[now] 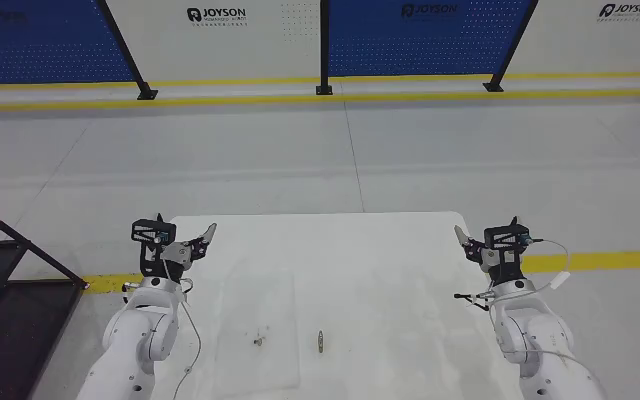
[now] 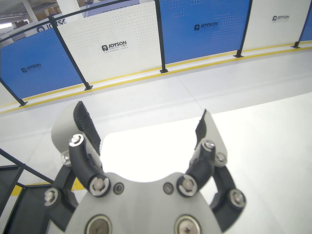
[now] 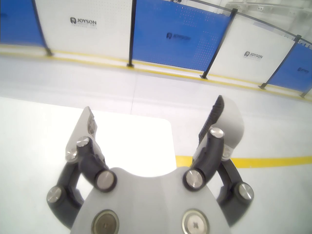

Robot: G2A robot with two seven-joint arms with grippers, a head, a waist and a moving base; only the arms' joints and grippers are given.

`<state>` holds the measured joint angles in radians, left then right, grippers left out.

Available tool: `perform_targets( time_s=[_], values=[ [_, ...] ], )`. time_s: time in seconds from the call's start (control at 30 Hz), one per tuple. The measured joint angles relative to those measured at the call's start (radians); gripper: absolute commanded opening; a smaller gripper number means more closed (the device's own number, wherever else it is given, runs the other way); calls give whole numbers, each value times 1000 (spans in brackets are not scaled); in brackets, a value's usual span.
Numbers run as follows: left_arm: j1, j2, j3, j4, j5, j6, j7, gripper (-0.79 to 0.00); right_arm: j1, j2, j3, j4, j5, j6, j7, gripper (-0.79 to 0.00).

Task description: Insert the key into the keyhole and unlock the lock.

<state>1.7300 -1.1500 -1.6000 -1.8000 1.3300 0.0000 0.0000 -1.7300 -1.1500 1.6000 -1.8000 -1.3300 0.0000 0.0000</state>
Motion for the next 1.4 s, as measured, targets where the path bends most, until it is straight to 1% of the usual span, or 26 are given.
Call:
perform_targets(
  time_s=[0.2,0.3,0.37,0.47,0.57,0.6,0.7,0.8,0.83,0.87,0.97,1.0,1.07,1.17,1.2,1.23,1.3,1.4],
  values=[
    [0,0,0,0,0,-3,0,0,0,0,0,0,0,0,0,0],
    [7,2,-2,-10,18,-35,1,0,0,0,0,0,0,0,0,0],
    [32,2,-2,-36,13,-59,-1,0,0,0,0,0,0,0,0,0],
    [121,4,-16,-113,-10,-131,0,0,0,0,0,0,0,0,0,0],
    [246,10,-39,-202,-4,-224,-22,0,0,0,0,0,0,0,0,0],
    [300,12,-45,-233,1,-259,-40,0,0,0,0,0,0,0,0,0],
    [424,17,-41,-296,41,-338,-89,0,0,0,0,0,0,0,0,0],
    [515,17,-11,-325,82,-351,-137,0,0,0,0,0,0,0,0,0],
    [535,16,4,-328,90,-350,-151,0,0,0,0,0,0,0,0,0],
    [550,16,18,-328,88,-345,-169,-58,0,0,0,0,0,0,0,0],
    [562,12,70,-319,118,-290,-236,-89,0,0,0,0,0,0,0,0],
    [555,10,94,-310,149,-262,-259,-86,0,0,0,0,0,0,0,0],
    [537,5,137,-290,191,-198,-288,-135,0,0,0,0,0,0,0,0],
    [501,-1,183,-257,200,-137,-329,-172,0,0,0,0,0,0,0,0],
    [484,-3,200,-242,213,-119,-345,-197,0,0,0,0,0,0,0,0],
    [471,-5,212,-232,219,-110,-355,-209,0,0,0,0,0,0,0,0],
    [446,-8,233,-213,226,-91,-372,-271,0,0,0,0,0,0,0,0],
    [421,-11,255,-193,243,-65,-390,-283,0,0,0,0,0,0,0,0]
  ],
)
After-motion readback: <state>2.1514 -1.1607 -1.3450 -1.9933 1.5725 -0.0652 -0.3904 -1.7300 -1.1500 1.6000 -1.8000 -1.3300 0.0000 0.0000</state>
